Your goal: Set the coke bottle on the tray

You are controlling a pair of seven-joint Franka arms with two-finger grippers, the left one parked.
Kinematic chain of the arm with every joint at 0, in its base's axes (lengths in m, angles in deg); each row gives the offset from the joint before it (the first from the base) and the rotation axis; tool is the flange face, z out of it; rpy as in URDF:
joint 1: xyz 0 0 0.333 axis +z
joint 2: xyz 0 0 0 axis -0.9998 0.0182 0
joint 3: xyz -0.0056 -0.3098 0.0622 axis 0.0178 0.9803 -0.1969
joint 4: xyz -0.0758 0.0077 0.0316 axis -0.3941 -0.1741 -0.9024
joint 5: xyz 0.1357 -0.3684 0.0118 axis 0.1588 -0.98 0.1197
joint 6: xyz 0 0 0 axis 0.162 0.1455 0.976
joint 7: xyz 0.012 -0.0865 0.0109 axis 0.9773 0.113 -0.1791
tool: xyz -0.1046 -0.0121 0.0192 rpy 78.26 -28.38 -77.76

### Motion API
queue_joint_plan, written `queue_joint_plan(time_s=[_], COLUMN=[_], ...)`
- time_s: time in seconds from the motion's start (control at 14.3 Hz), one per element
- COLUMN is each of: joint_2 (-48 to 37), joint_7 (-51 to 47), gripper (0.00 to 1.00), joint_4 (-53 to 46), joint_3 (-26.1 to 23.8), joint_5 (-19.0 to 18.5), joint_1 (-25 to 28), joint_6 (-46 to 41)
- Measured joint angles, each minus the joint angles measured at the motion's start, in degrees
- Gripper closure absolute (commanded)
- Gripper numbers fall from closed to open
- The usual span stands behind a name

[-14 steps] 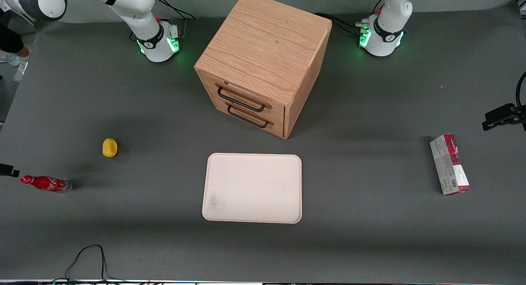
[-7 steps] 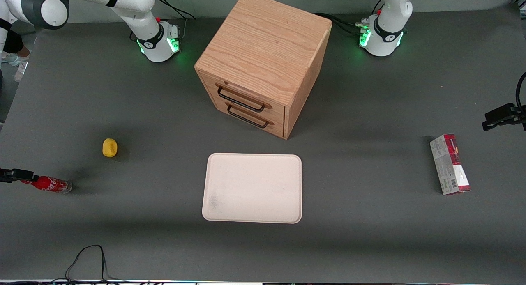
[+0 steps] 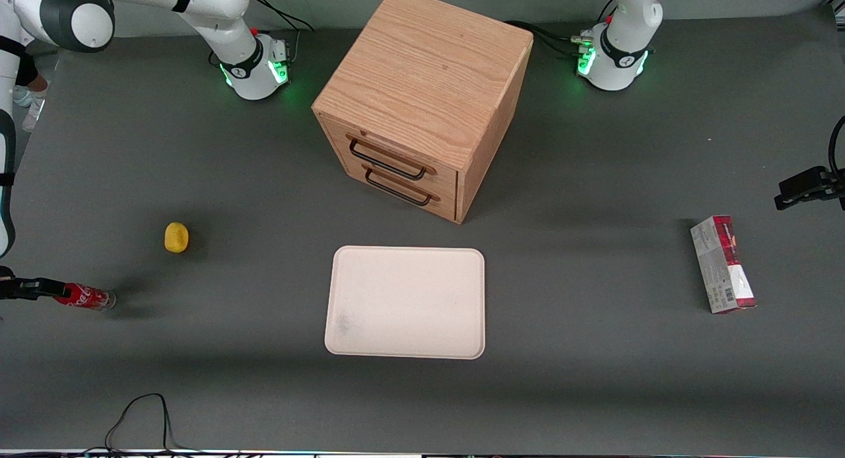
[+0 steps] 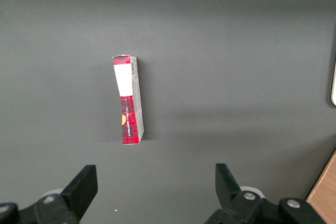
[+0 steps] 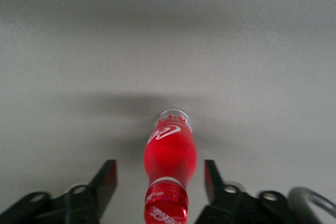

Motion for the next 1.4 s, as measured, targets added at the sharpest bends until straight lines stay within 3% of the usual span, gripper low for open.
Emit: queue_joint_plan(time_s=[0.21,0.84,1.4], joint_2=[0.02,-0.78,-11.37], joint_7=[1.94,6.29,7.16], gripper=[1.00,1.00,1.00], joint_4=[-0.01,-2.51,-15.57], joint_3=[0.07,0.11,0.45], joint_5=[-0.02,-0.02,-0.15], joint_1=[-0.04,-0.17,-0.23], joint_6=[0.04,-1.29,-27.65])
